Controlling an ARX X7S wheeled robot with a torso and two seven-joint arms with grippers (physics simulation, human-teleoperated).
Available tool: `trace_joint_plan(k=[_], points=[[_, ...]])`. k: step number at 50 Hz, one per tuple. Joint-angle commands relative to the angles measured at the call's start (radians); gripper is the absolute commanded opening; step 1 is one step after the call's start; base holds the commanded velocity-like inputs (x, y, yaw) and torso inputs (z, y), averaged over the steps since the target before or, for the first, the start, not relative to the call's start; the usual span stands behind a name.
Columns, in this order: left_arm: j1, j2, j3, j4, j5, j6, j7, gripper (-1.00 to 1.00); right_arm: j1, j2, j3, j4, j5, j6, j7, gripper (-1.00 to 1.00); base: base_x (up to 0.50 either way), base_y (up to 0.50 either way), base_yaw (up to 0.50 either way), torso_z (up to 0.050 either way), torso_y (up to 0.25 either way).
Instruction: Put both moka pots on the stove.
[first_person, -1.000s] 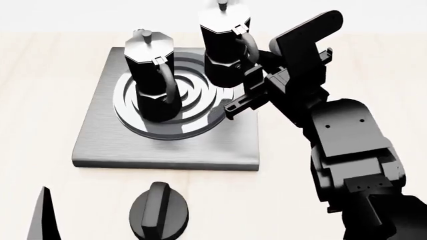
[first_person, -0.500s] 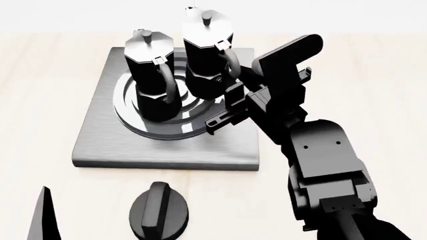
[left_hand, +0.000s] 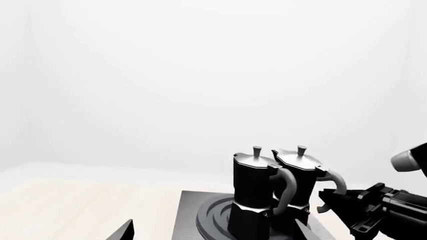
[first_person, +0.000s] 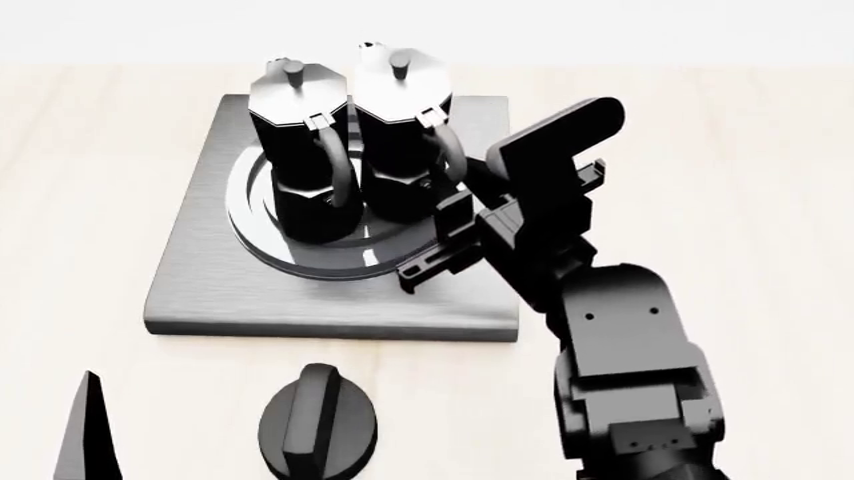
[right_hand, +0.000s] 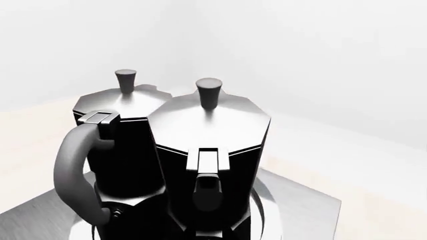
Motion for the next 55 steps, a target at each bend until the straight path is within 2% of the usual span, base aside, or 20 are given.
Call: trace_joint_plan(k=[1, 12, 24, 25, 32, 40, 41, 44, 47, 52, 55], points=[[-0.001, -0.002, 0.001, 0.001, -0.001, 0.0, -0.003, 1.0, -0.003, -0.025, 0.303, -0.001, -0.254, 0.018, -0.024, -1.0, 0.0, 0.0, 0.0, 0.0, 0.0], [0.003, -0.003, 0.003, -0.004, -0.001, 0.012, -0.001, 1.0, -0.005, -0.039, 0.407, -0.001, -0.369, 0.023, -0.031, -1.0, 0.0, 0.0, 0.0, 0.0, 0.001], [0.002, -0.003, 0.008, -0.004, 0.0, 0.012, -0.003, 1.0, -0.011, -0.045, 0.453, -0.001, -0.429, 0.026, -0.027, -1.0, 0.0, 0.0, 0.0, 0.0, 0.0], [0.002, -0.003, 0.008, -0.004, 0.0, 0.012, -0.003, 1.0, -0.011, -0.045, 0.455, -0.001, -0.432, 0.027, -0.024, 1.0, 0.0, 0.0, 0.0, 0.0, 0.0], [0.002, -0.004, 0.008, -0.004, -0.001, 0.012, -0.006, 1.0, -0.018, -0.045, 0.468, -0.001, -0.442, 0.02, -0.021, 1.0, 0.0, 0.0, 0.0, 0.0, 0.0], [0.0, -0.005, 0.012, -0.003, 0.0, 0.01, -0.007, 1.0, -0.004, -0.047, 0.508, -0.003, -0.416, -0.079, -0.021, 1.0, 0.0, 0.0, 0.0, 0.0, 0.0], [0.0, -0.005, 0.013, -0.005, 0.002, 0.012, -0.006, 1.0, -0.029, -0.049, 0.517, -0.081, -0.405, -0.067, -0.014, 1.0, 0.0, 0.0, 0.0, 0.0, 0.0], [0.001, -0.007, 0.009, -0.008, 0.001, 0.017, -0.006, 1.0, -0.215, -0.044, 0.53, -0.523, -0.372, 0.188, 0.026, 1.0, 0.0, 0.0, 0.0, 0.0, 0.0], [0.003, -0.007, 0.012, -0.011, 0.004, 0.021, -0.005, 1.0, -0.348, -0.047, 0.539, -0.973, -0.335, 0.373, 0.071, 1.0, 0.0, 0.0, 0.0, 0.0, 0.0], [0.004, -0.009, 0.013, -0.004, 0.005, 0.018, -0.008, 1.0, -0.5, -0.057, 0.552, -1.43, -0.279, 0.551, 0.16, 1.0, 0.0, 0.0, 0.0, 0.0, 0.0], [0.004, -0.01, 0.013, -0.002, 0.003, 0.016, -0.009, 1.0, -0.564, -0.052, 0.537, -1.602, -0.273, 0.621, 0.203, 1.0, 0.0, 0.0, 0.0, 0.0, 0.0]])
